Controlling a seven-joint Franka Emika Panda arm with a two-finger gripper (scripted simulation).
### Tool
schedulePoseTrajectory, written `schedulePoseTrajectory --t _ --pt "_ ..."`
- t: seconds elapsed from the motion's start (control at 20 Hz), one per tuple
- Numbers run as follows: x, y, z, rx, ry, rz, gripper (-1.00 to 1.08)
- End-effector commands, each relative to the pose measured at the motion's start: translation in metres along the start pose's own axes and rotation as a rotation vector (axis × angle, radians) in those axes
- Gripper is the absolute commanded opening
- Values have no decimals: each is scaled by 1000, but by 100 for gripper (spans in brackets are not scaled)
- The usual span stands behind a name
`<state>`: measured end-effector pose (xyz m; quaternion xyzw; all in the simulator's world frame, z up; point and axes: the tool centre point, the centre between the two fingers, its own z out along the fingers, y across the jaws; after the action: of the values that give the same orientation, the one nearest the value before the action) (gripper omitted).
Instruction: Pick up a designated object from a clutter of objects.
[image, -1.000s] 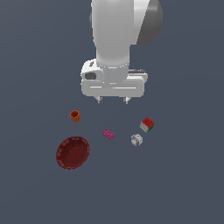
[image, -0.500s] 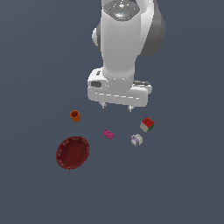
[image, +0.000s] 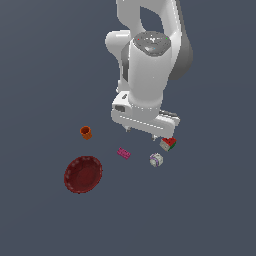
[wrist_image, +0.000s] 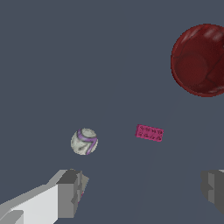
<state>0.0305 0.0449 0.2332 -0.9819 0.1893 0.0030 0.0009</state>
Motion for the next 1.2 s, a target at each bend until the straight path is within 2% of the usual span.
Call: schedulePoseTrajectory --t 0.0,1.15 --pt "0 -7 11 0 1 54 100" --pt "-15 -68 112 1 5 534 100"
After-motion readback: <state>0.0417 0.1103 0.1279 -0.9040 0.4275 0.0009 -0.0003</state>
